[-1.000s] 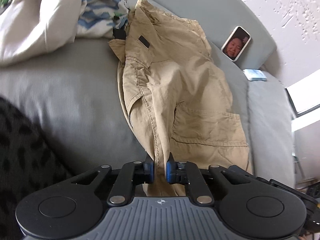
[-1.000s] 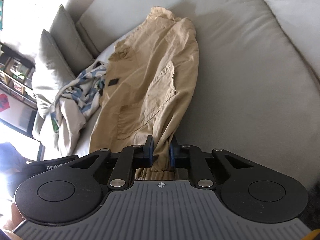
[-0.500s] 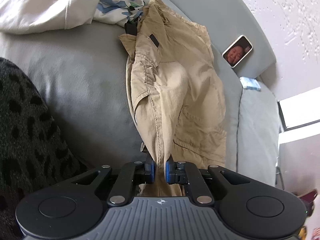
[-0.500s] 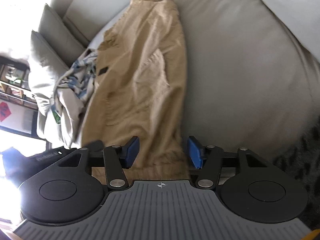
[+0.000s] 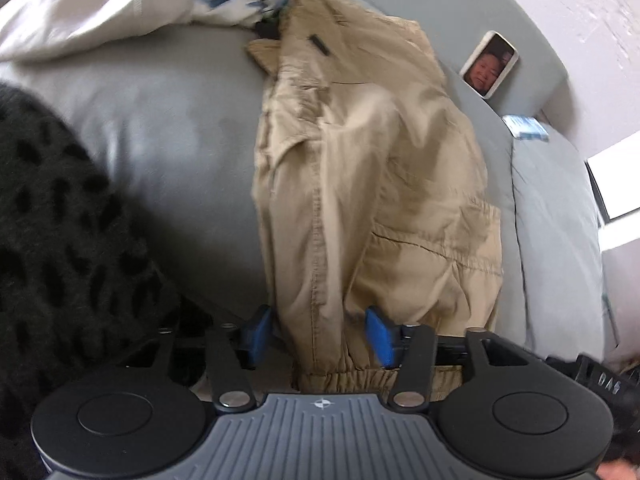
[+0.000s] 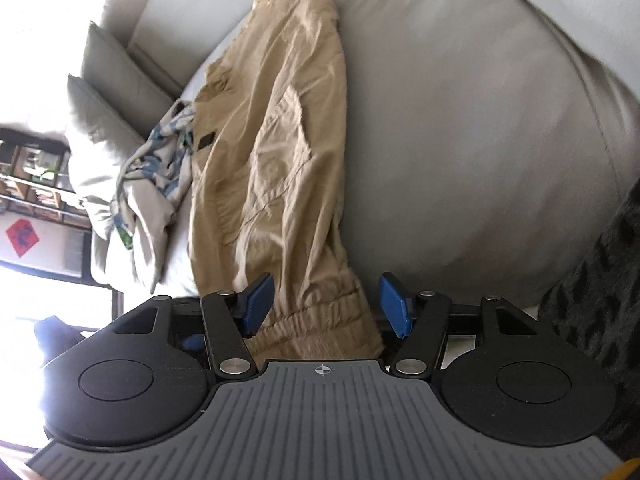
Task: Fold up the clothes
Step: 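Grasp the trousers' elastic cuff with both grippers, then lift the cuff with both grippers and fold it over toward the waistband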
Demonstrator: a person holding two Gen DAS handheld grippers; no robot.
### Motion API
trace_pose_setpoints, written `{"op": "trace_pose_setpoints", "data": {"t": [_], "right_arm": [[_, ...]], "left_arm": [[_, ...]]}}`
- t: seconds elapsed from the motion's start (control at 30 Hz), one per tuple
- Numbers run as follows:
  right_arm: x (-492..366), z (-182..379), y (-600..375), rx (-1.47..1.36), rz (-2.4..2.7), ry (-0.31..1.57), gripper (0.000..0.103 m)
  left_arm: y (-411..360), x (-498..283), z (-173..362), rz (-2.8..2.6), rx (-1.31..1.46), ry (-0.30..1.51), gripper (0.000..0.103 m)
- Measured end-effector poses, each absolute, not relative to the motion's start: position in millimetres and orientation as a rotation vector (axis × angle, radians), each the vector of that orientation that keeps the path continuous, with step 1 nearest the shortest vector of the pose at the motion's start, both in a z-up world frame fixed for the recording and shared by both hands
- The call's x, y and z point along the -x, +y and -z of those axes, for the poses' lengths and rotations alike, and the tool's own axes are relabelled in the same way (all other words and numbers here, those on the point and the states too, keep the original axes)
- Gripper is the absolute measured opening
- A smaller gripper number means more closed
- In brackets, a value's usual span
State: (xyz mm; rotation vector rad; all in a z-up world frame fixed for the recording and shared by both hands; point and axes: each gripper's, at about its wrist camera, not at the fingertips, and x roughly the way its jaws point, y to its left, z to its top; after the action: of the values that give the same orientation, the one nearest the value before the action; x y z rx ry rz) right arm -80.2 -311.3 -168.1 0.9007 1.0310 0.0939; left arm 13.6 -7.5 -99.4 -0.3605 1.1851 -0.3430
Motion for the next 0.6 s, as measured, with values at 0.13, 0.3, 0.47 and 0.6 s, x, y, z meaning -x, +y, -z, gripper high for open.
{"op": "trace_pose_setpoints", "data": {"t": [0.13, 0.3, 0.47, 0.6], "right_arm": [[73, 175, -305, -0.855, -0.115, 1.064, 0.064], [59, 187, -294, -0.852, -0.170, 1.093, 0.065], [61, 188, -284, -0.814, -0.167, 1.086, 0.048], [69, 177, -287, -0.847, -0.165, 1.069, 0.022]], "left_arm": [[-22, -11, 108, 0.372, 0.262, 1.157, 0.059], [-36, -15, 123, 0.414, 0.195, 1.167, 0.061], [-32, -18, 111, 0.489, 0.210, 1.188, 0.019], [-18, -19, 99, 0.515, 0.294, 1.213, 0.014]]}}
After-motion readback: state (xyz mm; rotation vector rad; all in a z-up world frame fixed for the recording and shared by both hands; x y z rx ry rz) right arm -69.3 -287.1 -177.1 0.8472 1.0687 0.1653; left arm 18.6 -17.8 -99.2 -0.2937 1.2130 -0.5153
